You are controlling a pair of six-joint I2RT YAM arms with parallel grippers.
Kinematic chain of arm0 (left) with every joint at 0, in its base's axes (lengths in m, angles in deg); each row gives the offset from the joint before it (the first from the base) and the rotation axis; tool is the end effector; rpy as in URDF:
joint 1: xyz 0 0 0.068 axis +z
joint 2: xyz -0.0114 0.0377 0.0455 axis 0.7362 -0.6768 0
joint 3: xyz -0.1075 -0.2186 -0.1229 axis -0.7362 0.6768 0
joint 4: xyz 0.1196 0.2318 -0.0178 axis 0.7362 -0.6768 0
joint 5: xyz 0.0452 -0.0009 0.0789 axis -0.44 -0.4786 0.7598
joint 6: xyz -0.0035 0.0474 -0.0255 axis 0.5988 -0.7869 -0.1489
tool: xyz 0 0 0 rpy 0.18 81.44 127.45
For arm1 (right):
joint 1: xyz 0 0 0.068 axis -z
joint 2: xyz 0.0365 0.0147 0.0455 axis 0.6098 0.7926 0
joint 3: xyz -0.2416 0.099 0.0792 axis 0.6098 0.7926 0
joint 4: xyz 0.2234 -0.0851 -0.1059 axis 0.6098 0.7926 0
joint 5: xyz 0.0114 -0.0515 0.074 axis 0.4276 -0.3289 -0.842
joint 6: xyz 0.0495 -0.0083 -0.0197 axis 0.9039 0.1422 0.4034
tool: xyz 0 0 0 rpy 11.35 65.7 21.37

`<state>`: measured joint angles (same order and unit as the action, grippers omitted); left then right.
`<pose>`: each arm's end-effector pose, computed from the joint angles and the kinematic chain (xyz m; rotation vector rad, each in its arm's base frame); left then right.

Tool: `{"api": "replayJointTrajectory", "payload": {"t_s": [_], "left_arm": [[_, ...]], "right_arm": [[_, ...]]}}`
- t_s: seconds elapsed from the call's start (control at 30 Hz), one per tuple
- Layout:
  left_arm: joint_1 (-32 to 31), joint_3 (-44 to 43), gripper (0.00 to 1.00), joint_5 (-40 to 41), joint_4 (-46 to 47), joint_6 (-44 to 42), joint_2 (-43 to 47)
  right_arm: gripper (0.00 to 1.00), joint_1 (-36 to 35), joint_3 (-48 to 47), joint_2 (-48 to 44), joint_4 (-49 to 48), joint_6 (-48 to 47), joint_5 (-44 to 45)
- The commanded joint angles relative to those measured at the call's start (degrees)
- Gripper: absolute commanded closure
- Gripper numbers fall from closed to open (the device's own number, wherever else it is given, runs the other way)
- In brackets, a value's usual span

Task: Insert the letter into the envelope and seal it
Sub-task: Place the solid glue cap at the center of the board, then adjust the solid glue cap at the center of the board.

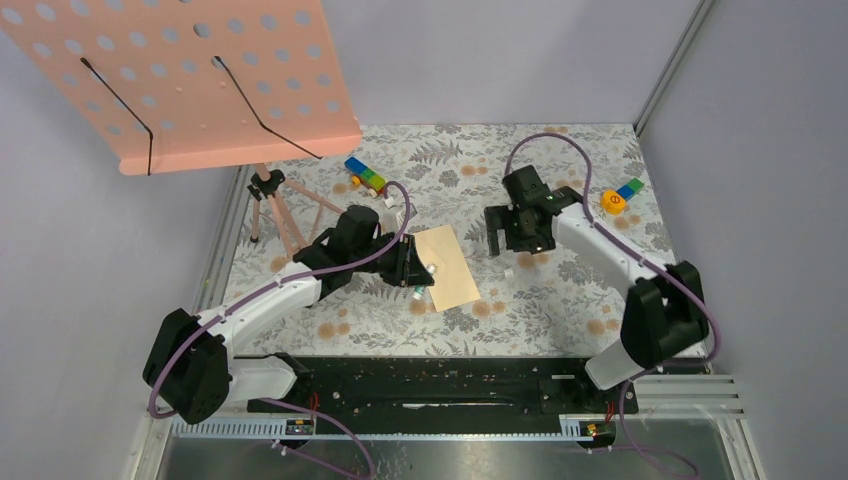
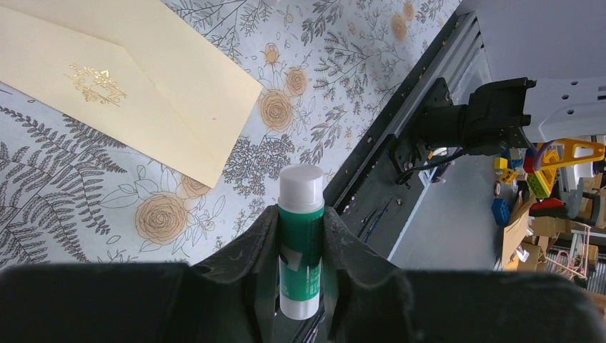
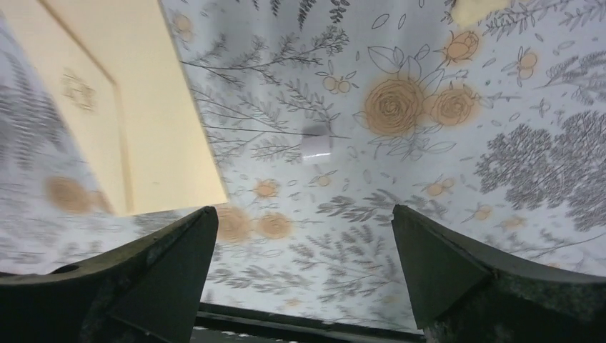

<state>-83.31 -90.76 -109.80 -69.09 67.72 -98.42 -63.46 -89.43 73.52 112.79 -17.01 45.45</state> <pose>0.2021 -0.1702 0.2501 0.5161 2.3167 -1.2203 0.2901 0.1380 0.2398 -0.3256 2.6725 0.1097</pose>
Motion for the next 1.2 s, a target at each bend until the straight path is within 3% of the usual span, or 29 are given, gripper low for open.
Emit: {"api": "replayJointTrajectory", "payload": {"t_s": [0.0,0.1,0.17,0.3,0.53,0.73,1.0,1.17], "left_arm": [[0.29,0.54,1.0,-1.45,2.54,-0.59,0.35],[0.27,0.74,1.0,-1.06,2.63,-0.45,0.66],[0.22,0.78,1.0,-1.15,2.87,-0.36,0.86],[0.22,1.27,1.0,-1.79,3.16,-0.22,1.3],[0.25,1.82,1.0,-2.32,3.17,-0.65,1.46],[0.24,2.13,1.0,-2.29,3.05,-0.79,2.41],[0.24,2.18,1.0,-1.35,2.9,-0.96,2.86],[0.22,2.21,1.0,-1.23,2.84,-1.09,2.74]], "right_arm": [[0.01,-0.48,0.55,-6.79,0.4,24.08,-1.13],[0.01,-0.56,8.13,-10.77,-9.28,41.52,-7.42],[0.04,-0.75,11.08,-11.68,-12.92,47.03,-8.43],[0.0,-0.39,8.92,-11.68,-4.23,56.26,0.58],[0.0,-0.17,-3.91,-3.52,12.02,63.28,6.76],[0.01,2.48,-4.46,1.71,11.76,69.02,2.92],[0.15,3.54,-1.37,5.8,11.09,70.74,2.09],[0.19,4.68,0.99,6.88,10.38,70.83,1.57]]}}
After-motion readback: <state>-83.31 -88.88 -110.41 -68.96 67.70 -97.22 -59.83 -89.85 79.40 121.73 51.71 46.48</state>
